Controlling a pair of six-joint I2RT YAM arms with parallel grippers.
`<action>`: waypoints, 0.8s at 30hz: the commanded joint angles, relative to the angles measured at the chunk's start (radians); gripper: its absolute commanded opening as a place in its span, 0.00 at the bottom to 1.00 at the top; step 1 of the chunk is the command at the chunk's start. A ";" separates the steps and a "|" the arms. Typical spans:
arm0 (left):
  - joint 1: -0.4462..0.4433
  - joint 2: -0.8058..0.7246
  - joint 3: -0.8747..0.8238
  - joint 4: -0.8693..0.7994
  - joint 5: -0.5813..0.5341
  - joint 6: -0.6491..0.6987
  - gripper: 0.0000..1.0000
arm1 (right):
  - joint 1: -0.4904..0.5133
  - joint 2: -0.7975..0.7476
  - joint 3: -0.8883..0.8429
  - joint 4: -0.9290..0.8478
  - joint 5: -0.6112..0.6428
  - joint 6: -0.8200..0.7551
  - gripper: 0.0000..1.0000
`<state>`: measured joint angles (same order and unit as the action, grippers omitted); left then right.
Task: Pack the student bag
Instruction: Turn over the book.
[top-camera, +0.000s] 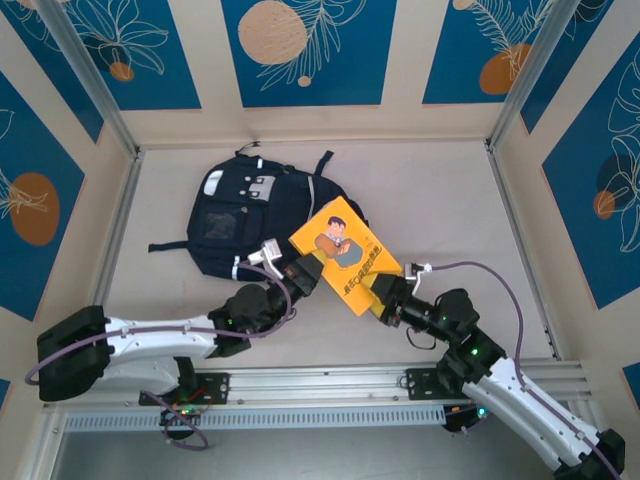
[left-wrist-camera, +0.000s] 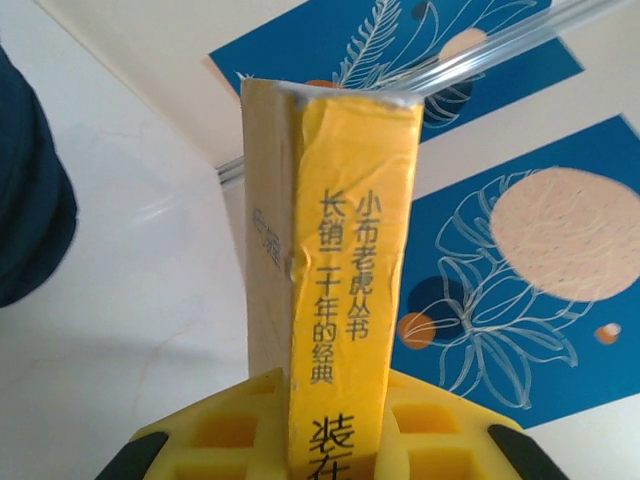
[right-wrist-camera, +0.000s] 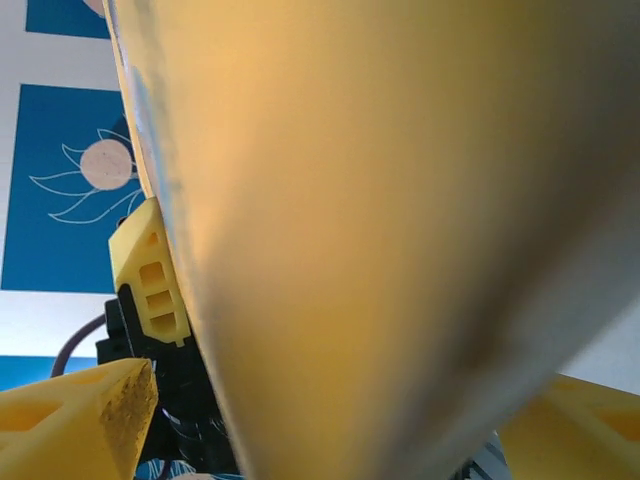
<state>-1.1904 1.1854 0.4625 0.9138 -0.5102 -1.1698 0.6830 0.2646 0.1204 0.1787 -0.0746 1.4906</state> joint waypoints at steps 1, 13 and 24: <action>0.004 -0.001 0.036 0.216 -0.019 -0.082 0.00 | 0.025 -0.009 -0.011 0.121 0.123 0.014 0.87; -0.013 0.008 0.023 0.210 -0.052 -0.106 0.00 | 0.092 -0.005 -0.023 0.388 0.364 -0.176 0.70; -0.014 -0.028 -0.006 0.211 0.043 0.039 0.48 | 0.085 -0.033 0.012 0.187 0.326 -0.183 0.00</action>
<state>-1.1988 1.1992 0.4622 1.0279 -0.5243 -1.2129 0.7704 0.2623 0.0944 0.4255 0.2359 1.3334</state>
